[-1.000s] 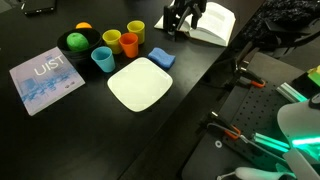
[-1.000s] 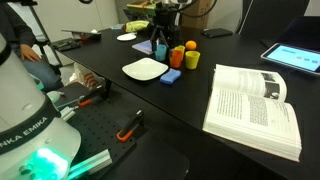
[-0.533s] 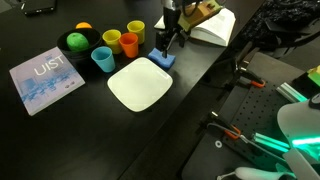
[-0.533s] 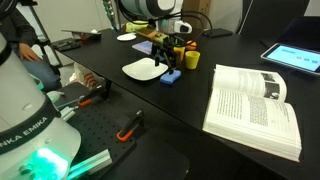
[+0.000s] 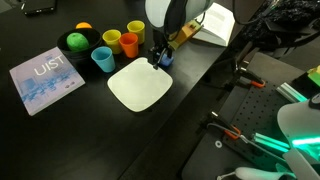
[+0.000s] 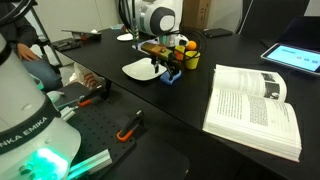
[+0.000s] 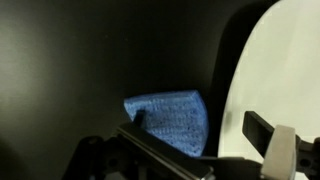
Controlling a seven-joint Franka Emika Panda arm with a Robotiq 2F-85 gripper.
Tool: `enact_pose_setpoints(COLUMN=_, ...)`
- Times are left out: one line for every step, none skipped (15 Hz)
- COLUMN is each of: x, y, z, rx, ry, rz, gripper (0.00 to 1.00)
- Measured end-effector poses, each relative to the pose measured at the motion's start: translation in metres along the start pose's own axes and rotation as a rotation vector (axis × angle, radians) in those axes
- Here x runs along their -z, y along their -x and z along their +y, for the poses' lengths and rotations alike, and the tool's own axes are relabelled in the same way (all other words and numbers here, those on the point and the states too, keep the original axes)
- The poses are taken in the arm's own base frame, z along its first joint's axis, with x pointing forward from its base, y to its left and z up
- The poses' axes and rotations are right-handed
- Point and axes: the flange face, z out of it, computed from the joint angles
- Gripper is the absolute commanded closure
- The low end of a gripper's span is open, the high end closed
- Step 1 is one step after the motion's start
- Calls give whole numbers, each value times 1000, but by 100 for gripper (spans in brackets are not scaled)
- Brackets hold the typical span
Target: Clean the plate with the sponge
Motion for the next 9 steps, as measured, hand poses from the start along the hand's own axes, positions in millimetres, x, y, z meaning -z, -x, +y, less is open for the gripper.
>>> enact_pose_setpoints(x=-2, y=-3, z=0, rx=18, ry=0, rz=5, gripper=0)
enact_pose_setpoints(x=-2, y=-6, z=0, rx=36, ry=1, rz=9, gripper=0)
enact_pose_setpoints(x=-1, y=-9, z=0, rx=51, ry=1, rz=10, gripper=0)
enact_pose_setpoints(x=-1, y=-10, z=1, rx=65, ry=2, rz=6, gripper=0)
enact_pose_setpoints(x=0, y=-11, z=2, rx=75, ry=1, rz=-6, gripper=0)
enact_pose_setpoints(x=0, y=-12, z=3, rx=84, ry=-1, rz=-24, gripper=0)
enact_pose_setpoints(x=1, y=-13, z=5, rx=91, ry=-3, rz=-45, gripper=0)
enact_pose_setpoints(x=2, y=-13, z=7, rx=98, ry=-7, rz=-68, gripper=0)
enact_pose_setpoints(x=4, y=-14, z=8, rx=104, ry=-11, rz=-91, gripper=0)
